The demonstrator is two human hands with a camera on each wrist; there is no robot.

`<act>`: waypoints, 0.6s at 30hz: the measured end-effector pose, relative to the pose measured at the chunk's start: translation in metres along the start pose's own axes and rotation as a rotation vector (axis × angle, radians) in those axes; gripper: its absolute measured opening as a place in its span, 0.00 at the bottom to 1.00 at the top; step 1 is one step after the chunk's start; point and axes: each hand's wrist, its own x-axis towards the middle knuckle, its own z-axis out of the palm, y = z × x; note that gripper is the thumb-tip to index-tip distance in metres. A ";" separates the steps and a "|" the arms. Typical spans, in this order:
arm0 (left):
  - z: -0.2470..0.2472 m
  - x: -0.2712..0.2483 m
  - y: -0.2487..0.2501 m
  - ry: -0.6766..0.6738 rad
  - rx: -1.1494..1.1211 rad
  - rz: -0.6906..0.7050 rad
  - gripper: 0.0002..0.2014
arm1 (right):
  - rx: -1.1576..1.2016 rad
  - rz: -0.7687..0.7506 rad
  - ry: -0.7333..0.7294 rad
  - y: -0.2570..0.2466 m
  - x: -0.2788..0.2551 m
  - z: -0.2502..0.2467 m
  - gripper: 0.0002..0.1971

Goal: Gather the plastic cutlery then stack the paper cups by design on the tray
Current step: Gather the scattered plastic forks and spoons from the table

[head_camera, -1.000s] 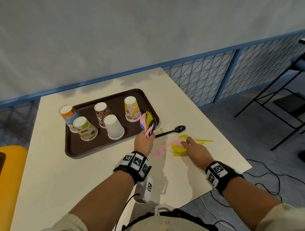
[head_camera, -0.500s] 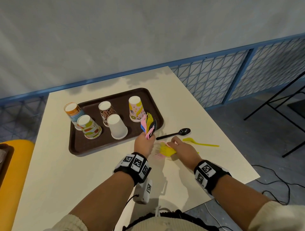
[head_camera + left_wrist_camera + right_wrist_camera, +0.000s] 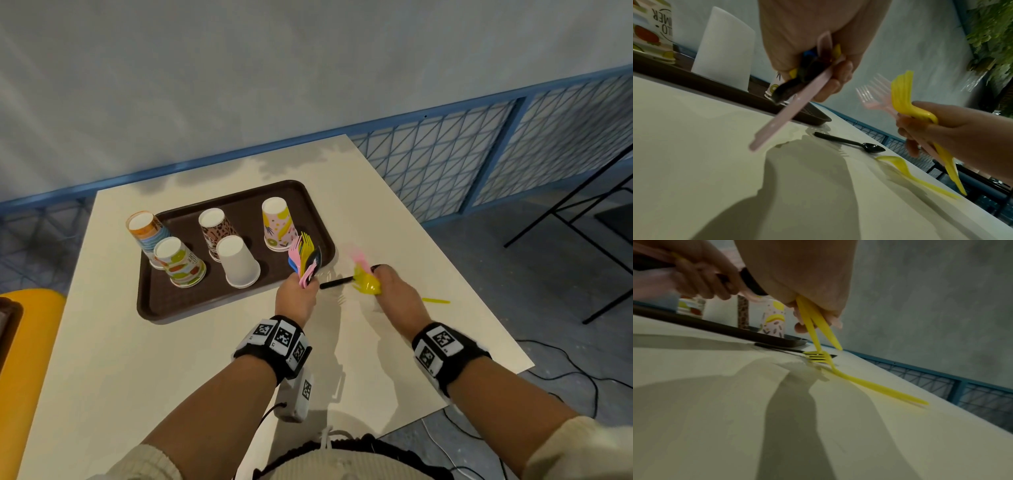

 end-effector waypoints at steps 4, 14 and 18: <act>0.004 -0.003 0.001 -0.020 -0.009 0.004 0.11 | -0.081 0.101 0.094 0.028 0.007 0.002 0.17; 0.004 -0.005 0.004 -0.038 0.034 0.017 0.11 | -0.155 0.264 -0.112 0.045 -0.002 0.009 0.17; 0.001 -0.006 0.003 -0.043 0.023 0.007 0.10 | -0.023 0.233 0.079 0.030 -0.006 0.003 0.16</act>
